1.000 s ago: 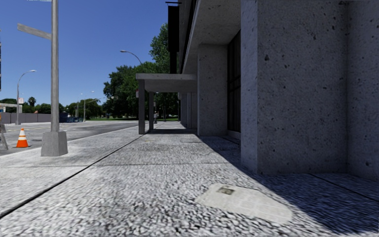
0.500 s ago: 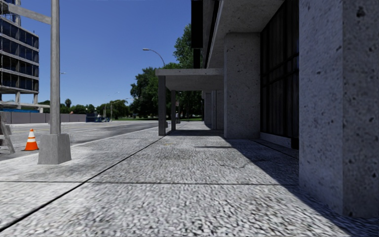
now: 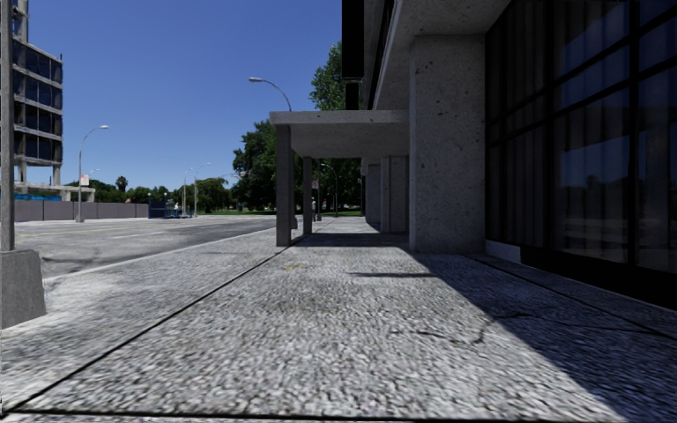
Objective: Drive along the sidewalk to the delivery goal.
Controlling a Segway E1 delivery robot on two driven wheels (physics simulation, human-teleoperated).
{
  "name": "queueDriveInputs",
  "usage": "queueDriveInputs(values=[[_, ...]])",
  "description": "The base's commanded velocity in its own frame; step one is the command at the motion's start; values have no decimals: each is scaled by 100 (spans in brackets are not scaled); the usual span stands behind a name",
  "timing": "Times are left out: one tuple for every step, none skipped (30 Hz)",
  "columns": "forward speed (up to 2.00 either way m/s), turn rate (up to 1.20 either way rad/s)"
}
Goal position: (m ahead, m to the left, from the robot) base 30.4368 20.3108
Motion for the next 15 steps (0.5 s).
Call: queueDriveInputs(values=[[200,-23],[200,-28],[200,-29],[200,-24],[200,-6],[200,-6],[200,0],[200,0],[200,0],[200,0],[200,0],[200,0],[200,0],[200,0],[200,0]])
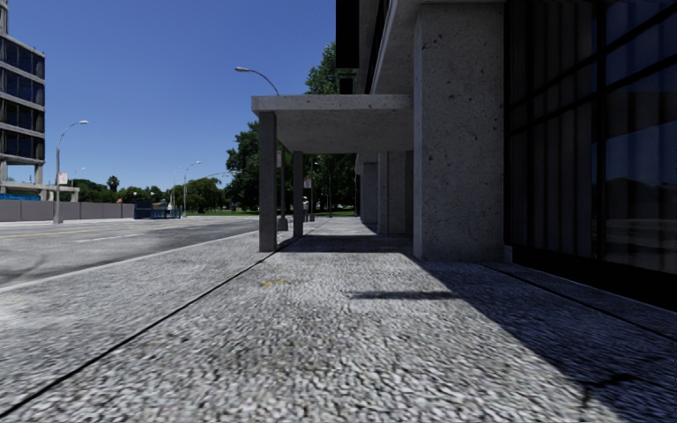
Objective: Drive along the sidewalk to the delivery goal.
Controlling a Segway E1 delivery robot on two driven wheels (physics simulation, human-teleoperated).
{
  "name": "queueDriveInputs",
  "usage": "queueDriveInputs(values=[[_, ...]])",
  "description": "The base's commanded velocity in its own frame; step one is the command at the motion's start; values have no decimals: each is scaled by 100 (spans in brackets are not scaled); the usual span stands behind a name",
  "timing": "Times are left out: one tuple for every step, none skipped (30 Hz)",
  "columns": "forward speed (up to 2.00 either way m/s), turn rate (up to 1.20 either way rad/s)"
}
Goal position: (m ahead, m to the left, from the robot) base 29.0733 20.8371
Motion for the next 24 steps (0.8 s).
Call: queueDriveInputs(values=[[200,0],[200,0],[200,0],[200,0],[200,0],[200,0],[200,0],[200,0],[200,0],[200,0],[200,0],[200,0],[200,0],[200,0],[200,0],[200,0],[200,0],[200,0],[200,0],[200,0],[200,0],[200,0],[200,0],[200,-22]])
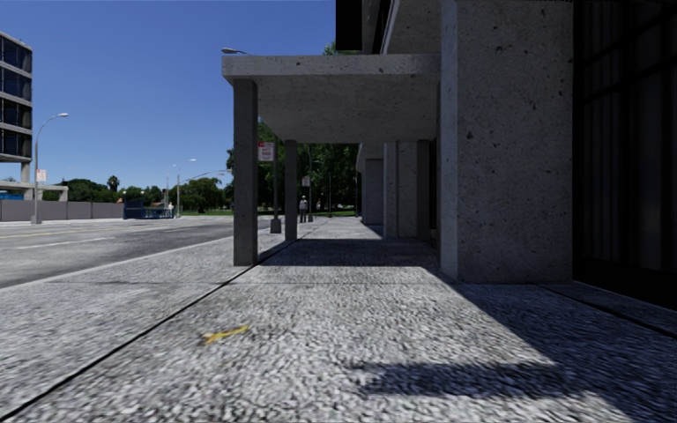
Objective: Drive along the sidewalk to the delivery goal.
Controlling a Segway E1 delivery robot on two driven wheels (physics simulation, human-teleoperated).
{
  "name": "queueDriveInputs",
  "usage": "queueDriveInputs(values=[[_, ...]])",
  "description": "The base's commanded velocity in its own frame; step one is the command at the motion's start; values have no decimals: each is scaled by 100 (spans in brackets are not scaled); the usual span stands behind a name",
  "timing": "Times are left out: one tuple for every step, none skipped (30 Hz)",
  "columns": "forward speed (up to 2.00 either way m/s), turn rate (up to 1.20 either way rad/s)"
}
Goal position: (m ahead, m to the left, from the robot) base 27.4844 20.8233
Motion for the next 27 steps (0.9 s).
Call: queueDriveInputs(values=[[200,-34],[200,-37],[200,-37],[200,-38],[200,-23],[200,0],[200,0],[200,0],[200,0],[200,0],[200,0],[200,0],[200,0],[200,0],[200,0],[200,0],[200,0],[200,0],[200,0],[200,0],[200,0],[200,0],[200,0],[200,0],[200,0],[200,0],[200,0]])
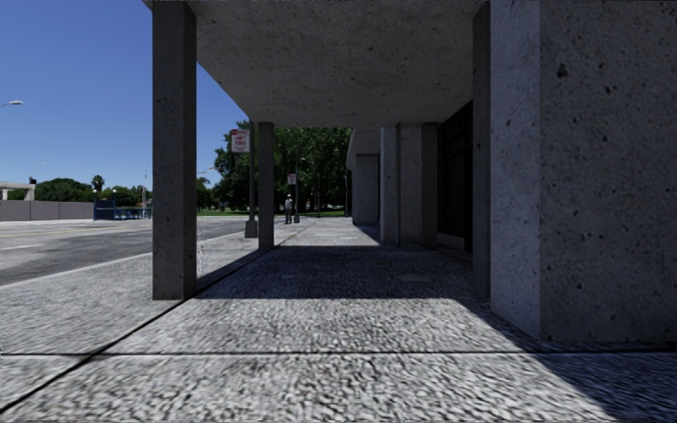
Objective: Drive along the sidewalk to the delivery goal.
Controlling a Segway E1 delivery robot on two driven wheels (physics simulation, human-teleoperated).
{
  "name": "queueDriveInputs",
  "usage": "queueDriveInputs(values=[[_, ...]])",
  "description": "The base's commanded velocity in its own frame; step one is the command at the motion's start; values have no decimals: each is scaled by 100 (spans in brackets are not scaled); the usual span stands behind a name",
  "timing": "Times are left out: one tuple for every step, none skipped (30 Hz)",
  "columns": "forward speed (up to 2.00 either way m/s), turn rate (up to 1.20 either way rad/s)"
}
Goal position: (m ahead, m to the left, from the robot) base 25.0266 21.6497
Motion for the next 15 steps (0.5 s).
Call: queueDriveInputs(values=[[200,0],[200,0],[200,0],[200,0],[200,0],[200,0],[200,0],[200,0],[200,0],[200,0],[200,0],[200,0],[200,0],[200,0],[200,0]])
